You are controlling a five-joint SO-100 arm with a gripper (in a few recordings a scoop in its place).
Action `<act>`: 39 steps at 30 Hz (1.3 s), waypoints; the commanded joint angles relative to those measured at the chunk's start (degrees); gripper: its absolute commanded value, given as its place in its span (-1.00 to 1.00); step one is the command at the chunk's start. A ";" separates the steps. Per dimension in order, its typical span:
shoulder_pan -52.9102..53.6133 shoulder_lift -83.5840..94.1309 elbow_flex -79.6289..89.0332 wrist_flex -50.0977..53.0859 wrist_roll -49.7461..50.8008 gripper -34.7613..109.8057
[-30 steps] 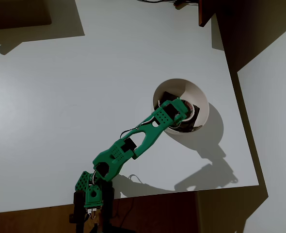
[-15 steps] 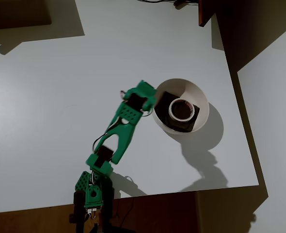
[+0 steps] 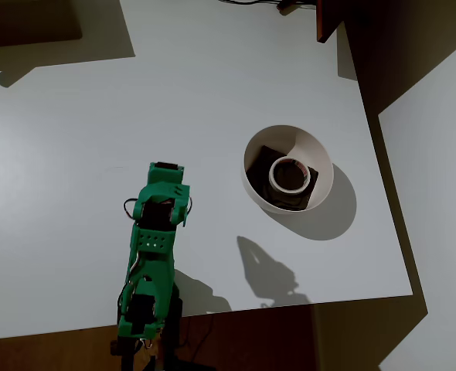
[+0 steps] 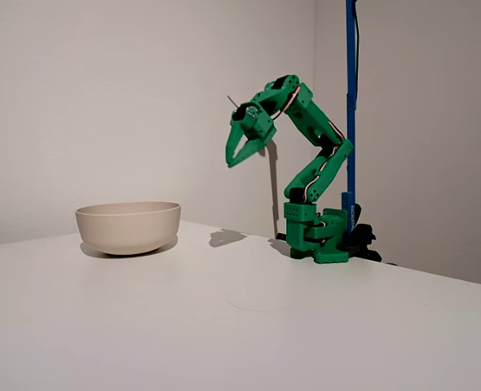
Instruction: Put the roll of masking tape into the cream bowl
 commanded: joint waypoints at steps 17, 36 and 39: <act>-15.64 27.69 37.18 -6.59 2.11 -0.64; -15.03 48.34 57.39 -3.16 -0.18 -0.64; -14.33 48.34 59.15 -2.99 -0.62 -0.64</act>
